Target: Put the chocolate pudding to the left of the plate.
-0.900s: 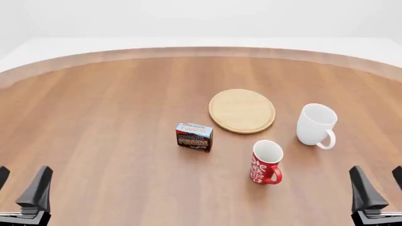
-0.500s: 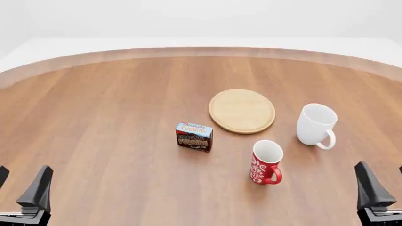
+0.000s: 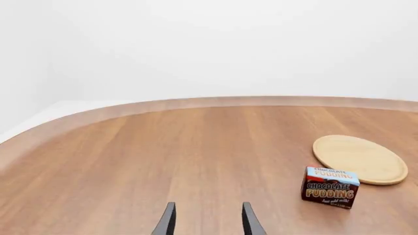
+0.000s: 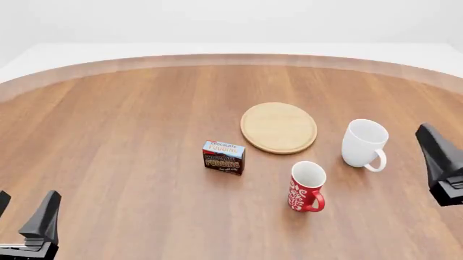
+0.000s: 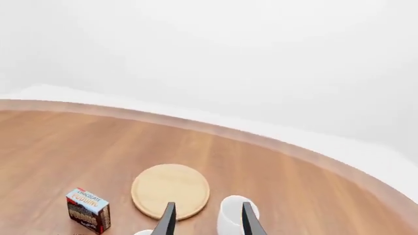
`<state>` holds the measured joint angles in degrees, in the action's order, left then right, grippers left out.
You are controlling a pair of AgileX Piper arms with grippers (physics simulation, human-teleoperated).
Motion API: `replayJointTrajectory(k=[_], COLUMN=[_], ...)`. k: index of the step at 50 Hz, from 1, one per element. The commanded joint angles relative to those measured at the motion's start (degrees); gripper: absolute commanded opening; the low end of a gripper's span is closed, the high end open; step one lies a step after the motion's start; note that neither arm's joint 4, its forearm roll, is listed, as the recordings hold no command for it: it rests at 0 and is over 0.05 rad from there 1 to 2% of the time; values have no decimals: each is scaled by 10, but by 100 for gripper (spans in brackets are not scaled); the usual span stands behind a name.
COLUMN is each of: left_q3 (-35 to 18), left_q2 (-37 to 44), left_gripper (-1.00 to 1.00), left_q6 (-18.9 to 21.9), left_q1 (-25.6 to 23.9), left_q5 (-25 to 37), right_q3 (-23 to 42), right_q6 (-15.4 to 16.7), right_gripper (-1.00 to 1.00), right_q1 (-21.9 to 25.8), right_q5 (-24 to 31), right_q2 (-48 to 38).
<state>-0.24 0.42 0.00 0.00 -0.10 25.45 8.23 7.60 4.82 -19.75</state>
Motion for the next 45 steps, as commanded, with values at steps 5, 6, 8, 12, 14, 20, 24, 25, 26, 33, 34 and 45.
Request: replayJointTrajectory(k=[5, 6, 8, 12, 14, 20, 24, 25, 26, 33, 34, 45], left_q3=[0, 0, 0, 0, 0, 0, 0, 0, 0, 0, 0, 0], left_q2=[0, 0, 0, 0, 0, 0, 0, 0, 0, 0, 0, 0], left_gripper=[100, 100, 100, 100, 100, 100, 100, 100, 100, 100, 100, 100], left_q6=[0, 0, 0, 0, 0, 0, 0, 0, 0, 0, 0, 0], left_q1=[0, 0, 0, 0, 0, 0, 0, 0, 0, 0, 0, 0], left_q5=[0, 0, 0, 0, 0, 0, 0, 0, 0, 0, 0, 0], right_q3=[186, 190, 191, 197, 205, 239, 264, 264, 272, 293, 297, 292], right_q6=[60, 67, 93, 109, 113, 122, 125, 125, 121, 135, 136, 110], right_gripper=[100, 100, 100, 100, 100, 100, 100, 100, 100, 100, 100, 100], right_q1=[82, 87, 104, 113, 116, 141, 165, 165, 169, 176, 173, 229], right_q5=[50, 49, 49, 48, 52, 81, 109, 109, 116, 133, 134, 176], right_q2=[-215, -223, -254, -277, -295, -345, -374, -374, -384, -417, -421, -454])
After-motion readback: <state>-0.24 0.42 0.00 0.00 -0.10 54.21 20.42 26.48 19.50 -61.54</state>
